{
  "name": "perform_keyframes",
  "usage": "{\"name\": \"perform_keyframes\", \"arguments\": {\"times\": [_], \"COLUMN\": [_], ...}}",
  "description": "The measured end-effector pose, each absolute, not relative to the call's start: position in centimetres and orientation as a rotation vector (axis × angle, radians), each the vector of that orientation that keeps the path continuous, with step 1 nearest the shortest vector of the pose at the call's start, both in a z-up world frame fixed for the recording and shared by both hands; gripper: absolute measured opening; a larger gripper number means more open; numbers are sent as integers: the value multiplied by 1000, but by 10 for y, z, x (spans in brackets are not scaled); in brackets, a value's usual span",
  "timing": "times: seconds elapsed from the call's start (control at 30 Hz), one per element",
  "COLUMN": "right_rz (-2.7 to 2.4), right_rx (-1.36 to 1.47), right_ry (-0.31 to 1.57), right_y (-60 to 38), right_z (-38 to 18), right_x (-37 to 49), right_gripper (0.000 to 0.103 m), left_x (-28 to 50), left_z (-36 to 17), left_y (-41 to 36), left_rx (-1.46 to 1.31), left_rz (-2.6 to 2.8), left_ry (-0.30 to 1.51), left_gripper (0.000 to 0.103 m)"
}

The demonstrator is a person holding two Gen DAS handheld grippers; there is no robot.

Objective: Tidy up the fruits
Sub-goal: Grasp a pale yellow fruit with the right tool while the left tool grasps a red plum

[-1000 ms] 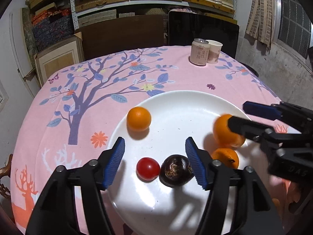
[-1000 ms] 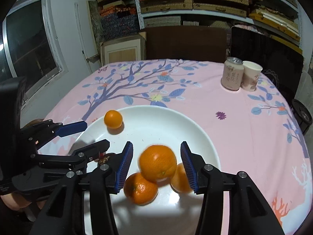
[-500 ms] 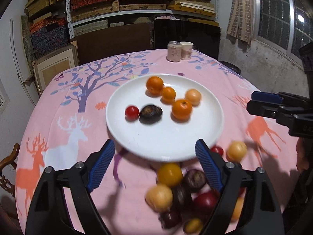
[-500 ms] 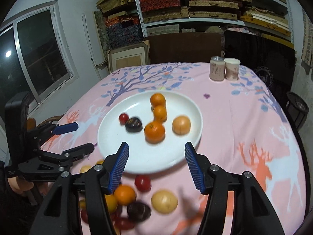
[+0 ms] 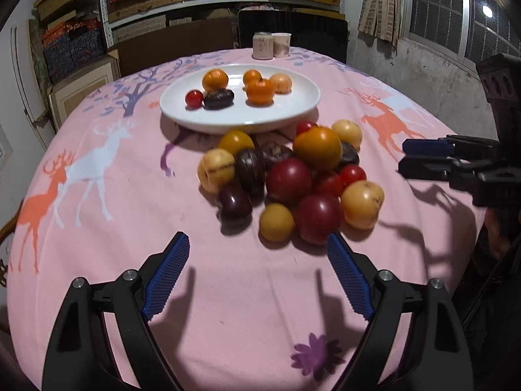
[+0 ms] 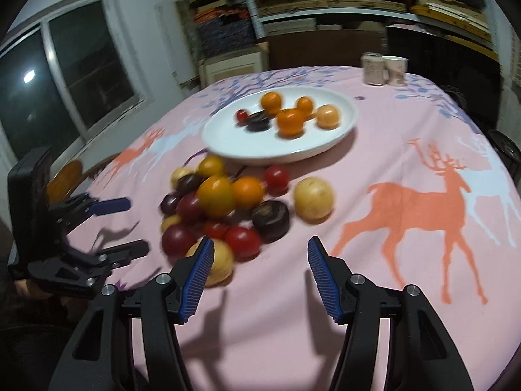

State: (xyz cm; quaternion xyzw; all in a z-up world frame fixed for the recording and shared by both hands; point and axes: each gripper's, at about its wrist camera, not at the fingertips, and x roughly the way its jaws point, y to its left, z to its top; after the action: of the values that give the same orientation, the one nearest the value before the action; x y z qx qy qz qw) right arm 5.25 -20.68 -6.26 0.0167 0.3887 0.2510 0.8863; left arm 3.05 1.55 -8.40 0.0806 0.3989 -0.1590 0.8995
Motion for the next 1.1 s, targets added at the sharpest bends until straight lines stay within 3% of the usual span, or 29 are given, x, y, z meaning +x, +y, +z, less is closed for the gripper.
{"name": "perform_keyframes", "arguments": {"times": [0.27, 0.47, 0.8, 0.87, 0.93, 1.1], "right_rz": [608, 589, 443, 413, 397, 390], "right_rx": [-43, -46, 10, 17, 25, 40], "right_ry": [860, 864, 781, 776, 777, 784], "right_y": [-166, -155, -200, -210, -217, -225], "right_z": [-78, -86, -68, -67, -67, -70], "right_x": [49, 54, 40, 38, 38, 37], "right_gripper": [59, 42, 42, 42, 42, 42], "left_x": [24, 27, 28, 28, 32, 43], "left_z": [-83, -89, -79, -77, -78, -91], "left_y": [15, 13, -20, -27, -36, -43], "left_rx": [171, 160, 189, 199, 216, 238], "left_rz": [-329, -329, -387, -397, -426, -438], "left_ry": [819, 840, 768, 738, 742, 771], "left_gripper": [84, 84, 84, 78, 60, 57]}}
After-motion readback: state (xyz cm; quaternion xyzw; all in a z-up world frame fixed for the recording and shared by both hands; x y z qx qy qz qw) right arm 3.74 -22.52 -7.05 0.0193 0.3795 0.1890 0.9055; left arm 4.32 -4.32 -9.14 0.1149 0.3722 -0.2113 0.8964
